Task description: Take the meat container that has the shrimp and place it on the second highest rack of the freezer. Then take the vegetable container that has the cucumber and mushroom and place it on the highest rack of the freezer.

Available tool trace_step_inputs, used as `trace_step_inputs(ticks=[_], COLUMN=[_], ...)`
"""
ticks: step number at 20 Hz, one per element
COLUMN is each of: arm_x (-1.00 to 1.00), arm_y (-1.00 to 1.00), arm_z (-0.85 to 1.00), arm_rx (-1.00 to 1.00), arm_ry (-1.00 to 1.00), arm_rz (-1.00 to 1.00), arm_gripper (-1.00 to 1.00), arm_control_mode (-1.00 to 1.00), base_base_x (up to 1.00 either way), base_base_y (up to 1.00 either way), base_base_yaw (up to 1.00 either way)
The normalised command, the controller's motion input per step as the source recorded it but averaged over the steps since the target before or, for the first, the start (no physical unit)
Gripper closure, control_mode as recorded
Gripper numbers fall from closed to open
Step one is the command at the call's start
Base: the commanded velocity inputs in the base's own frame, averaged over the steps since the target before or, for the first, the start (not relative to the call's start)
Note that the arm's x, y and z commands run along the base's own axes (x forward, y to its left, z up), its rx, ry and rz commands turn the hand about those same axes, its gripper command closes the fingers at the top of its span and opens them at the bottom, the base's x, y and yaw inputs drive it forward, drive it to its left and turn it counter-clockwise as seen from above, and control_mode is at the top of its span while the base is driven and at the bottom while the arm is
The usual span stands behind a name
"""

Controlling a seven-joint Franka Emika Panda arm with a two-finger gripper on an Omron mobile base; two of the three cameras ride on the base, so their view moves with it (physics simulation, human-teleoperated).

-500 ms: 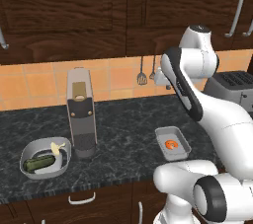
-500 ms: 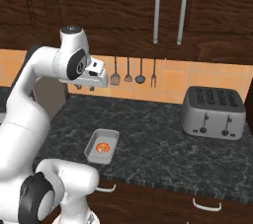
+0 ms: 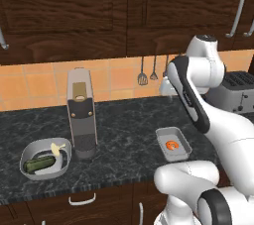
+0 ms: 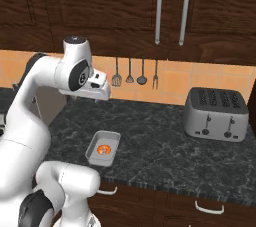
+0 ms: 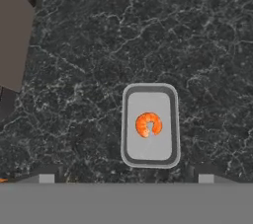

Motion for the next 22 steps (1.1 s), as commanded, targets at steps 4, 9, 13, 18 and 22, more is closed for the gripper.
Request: trace_step_inputs(ticks=[4,9,13,18,22], arm_x=[0.00,0.00,-0.06,-0.27,-0.40], arm_y=[-0.22,-0.41,-0.43,-0.22,-0.17], arm_z=[-0.85,-0.75,-0.51,-0.36,-0.40], arm_rx=[0.00,0.00,0.00,0.00,0.04], arm_ry=[0.08,0.02,0.00,0.02,0.09], arm_rz=[-0.03,-0.07,-0.07,-0.10,-0.10], arm_gripper=[-1.00,-1.00,-1.00,-1.00,-1.00], arm_control_mode=[-1.00,-1.00,-1.00,-1.00,-1.00], base_base_x=[0.00,0.00,0.00,0.00,0.00], base_base_y=[0.00,0.00,0.00,0.00,0.00], base_base_yaw=[0.00,0.00,0.00,0.00,0.00])
